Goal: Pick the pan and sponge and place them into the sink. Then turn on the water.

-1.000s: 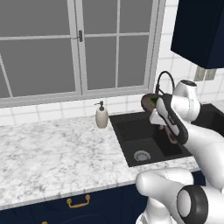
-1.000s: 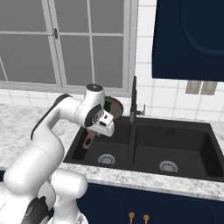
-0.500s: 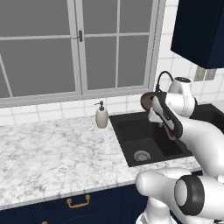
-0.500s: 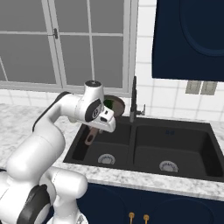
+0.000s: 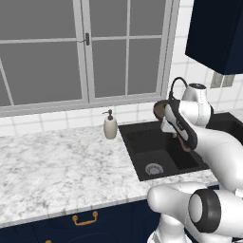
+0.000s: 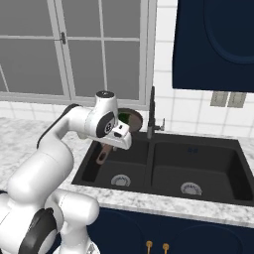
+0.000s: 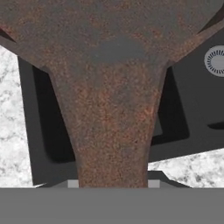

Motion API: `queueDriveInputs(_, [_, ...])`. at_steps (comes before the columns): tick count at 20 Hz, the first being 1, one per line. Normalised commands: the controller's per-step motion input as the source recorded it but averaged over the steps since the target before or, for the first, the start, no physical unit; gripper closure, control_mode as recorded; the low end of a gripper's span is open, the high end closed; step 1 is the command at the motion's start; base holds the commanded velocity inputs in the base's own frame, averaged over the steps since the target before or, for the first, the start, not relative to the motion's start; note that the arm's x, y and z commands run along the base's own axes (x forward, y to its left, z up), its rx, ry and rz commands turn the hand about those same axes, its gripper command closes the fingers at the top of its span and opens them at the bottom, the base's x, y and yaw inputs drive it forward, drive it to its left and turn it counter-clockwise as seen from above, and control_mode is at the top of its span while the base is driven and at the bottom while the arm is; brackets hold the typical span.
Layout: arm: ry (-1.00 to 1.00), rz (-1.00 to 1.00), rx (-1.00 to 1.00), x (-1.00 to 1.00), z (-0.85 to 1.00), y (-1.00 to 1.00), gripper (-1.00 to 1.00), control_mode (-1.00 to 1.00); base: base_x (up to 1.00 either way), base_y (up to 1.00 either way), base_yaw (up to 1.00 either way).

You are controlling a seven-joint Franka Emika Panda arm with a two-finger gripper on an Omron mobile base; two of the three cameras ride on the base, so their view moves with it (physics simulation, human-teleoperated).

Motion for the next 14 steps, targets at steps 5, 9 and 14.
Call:
queueDriveInputs(5, [0.00, 0.00, 0.00, 0.00, 0.00, 0.00, 1.00, -1.00, 0.00, 0.00, 0.00])
queueDriveInputs(9, [-0.01, 0.00, 0.00, -0.15, 0.00, -0.01, 1.00, 1.00, -0.32, -0.18, 0.00])
queueDriveInputs(14, [0.00, 0.00, 0.00, 0.00, 0.00, 0.00, 1.00, 1.00, -0.45, -0.74, -0.10])
